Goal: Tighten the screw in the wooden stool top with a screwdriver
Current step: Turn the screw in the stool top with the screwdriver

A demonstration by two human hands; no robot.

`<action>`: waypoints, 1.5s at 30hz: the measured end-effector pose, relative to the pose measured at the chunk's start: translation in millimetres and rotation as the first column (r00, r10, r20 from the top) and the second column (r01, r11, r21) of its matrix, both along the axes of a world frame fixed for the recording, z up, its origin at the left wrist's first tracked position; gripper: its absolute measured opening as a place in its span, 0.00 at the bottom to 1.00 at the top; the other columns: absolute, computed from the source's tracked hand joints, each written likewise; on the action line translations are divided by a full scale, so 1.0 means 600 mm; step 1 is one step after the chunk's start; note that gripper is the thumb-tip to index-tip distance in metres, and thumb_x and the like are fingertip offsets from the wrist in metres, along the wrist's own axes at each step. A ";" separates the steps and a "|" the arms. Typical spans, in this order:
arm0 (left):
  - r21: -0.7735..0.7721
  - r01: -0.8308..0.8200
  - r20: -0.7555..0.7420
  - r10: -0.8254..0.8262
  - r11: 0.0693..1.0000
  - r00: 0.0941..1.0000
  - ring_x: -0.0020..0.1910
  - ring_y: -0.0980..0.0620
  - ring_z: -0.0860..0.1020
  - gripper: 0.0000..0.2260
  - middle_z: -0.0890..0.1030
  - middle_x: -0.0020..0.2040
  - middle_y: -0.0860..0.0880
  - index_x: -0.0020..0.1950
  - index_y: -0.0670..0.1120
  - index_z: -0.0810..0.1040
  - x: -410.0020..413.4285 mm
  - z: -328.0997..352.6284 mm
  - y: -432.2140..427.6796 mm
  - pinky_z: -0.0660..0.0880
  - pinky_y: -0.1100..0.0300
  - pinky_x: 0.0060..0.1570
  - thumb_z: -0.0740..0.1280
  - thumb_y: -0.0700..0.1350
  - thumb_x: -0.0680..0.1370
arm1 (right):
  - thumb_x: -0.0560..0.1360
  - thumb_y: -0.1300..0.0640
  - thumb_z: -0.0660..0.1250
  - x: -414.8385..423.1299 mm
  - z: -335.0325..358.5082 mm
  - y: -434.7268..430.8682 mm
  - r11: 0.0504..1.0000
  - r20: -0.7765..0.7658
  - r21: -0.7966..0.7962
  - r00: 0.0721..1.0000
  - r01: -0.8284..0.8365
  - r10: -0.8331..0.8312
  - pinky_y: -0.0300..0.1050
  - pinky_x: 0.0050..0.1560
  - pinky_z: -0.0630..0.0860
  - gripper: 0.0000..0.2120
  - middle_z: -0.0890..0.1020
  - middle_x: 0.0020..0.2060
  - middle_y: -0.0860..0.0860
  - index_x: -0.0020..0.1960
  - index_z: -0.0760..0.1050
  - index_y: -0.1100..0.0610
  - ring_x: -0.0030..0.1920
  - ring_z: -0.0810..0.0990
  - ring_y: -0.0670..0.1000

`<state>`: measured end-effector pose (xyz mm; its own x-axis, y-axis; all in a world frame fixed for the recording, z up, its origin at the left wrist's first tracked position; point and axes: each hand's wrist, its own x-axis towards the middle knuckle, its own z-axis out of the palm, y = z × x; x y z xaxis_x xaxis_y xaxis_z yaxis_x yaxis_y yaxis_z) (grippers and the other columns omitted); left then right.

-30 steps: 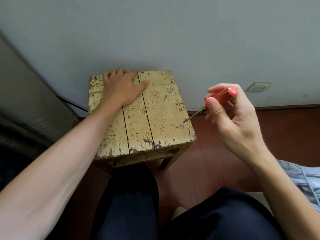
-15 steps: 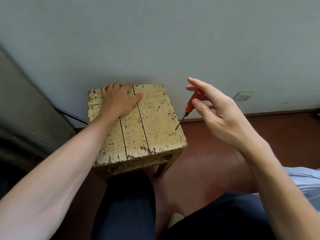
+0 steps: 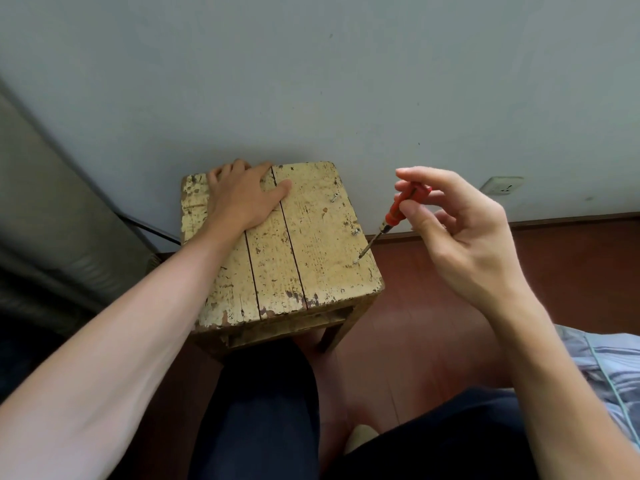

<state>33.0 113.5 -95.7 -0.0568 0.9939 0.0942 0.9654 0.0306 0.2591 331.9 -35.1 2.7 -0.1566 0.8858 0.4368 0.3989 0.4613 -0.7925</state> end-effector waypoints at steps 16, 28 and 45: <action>-0.008 -0.010 0.003 0.010 1.000 1.000 0.71 0.41 0.67 0.35 0.73 0.70 0.45 0.77 0.59 0.68 0.004 0.007 -0.006 0.59 0.45 0.71 0.51 0.76 0.76 | 0.84 0.67 0.69 0.001 -0.001 -0.006 0.995 0.085 0.075 0.995 -0.064 0.057 0.32 0.53 0.78 0.24 0.83 0.63 0.43 0.75 0.78 0.47 0.60 0.87 0.50; -0.014 -0.009 0.006 0.009 1.000 1.000 0.72 0.42 0.67 0.36 0.72 0.71 0.45 0.78 0.58 0.67 0.006 0.011 -0.008 0.58 0.45 0.71 0.52 0.76 0.76 | 0.82 0.61 0.74 -0.007 0.001 -0.010 0.991 0.089 0.127 0.995 0.032 -0.043 0.49 0.43 0.82 0.18 0.83 0.54 0.43 0.68 0.82 0.45 0.52 0.88 0.49; -0.012 -0.011 0.010 0.011 1.000 1.000 0.71 0.42 0.67 0.35 0.73 0.70 0.45 0.77 0.58 0.68 0.004 0.009 -0.008 0.59 0.45 0.71 0.52 0.76 0.76 | 0.84 0.64 0.70 0.001 -0.002 -0.012 0.996 0.110 0.071 0.993 -0.060 0.052 0.43 0.57 0.82 0.22 0.85 0.60 0.43 0.75 0.79 0.49 0.57 0.88 0.51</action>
